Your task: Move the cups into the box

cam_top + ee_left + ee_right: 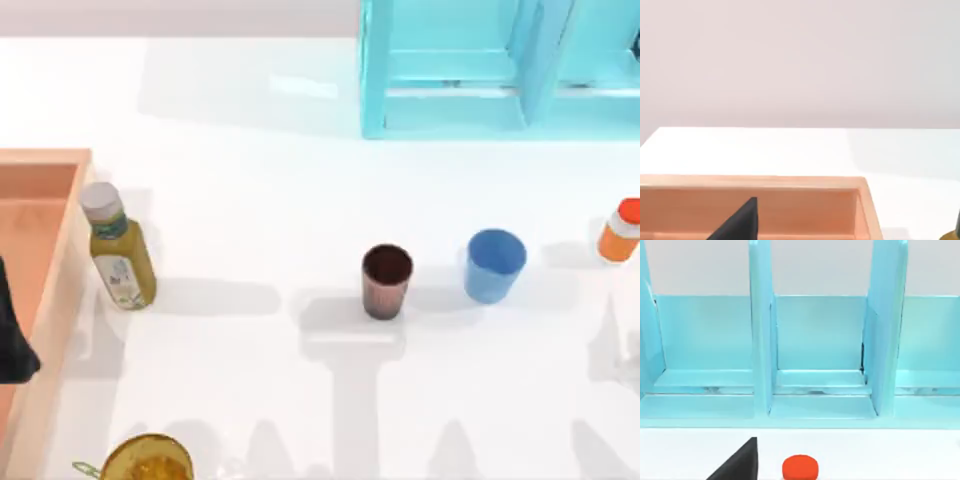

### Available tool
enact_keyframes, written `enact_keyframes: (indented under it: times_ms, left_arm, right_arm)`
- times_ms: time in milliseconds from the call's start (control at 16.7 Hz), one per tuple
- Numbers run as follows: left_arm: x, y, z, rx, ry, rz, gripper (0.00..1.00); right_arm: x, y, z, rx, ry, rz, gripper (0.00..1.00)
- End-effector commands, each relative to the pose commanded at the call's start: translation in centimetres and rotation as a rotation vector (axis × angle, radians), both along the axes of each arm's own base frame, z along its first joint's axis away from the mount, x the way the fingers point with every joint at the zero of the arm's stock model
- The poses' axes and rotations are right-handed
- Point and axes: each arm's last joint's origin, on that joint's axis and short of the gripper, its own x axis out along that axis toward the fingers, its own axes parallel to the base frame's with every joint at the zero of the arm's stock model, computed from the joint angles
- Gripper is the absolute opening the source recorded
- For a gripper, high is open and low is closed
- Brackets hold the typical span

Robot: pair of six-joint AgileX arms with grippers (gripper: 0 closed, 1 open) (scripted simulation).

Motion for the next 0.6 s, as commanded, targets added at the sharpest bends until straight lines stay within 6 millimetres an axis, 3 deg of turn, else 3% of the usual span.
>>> enact_keyframes:
  times_ms: [300, 600]
  left_arm:
    - [0.0, -0.1, 1.1, -0.029, 0.04, -0.004, 1.0]
    - [1.2, -0.7, 6.6, -0.146, 0.224, -0.012, 1.0]
  right_arm:
    - [0.0, 0.0, 0.0, 0.0, 0.0, 0.0, 1.0]
    - [0.0, 0.0, 0.0, 0.0, 0.0, 0.0, 1.0]
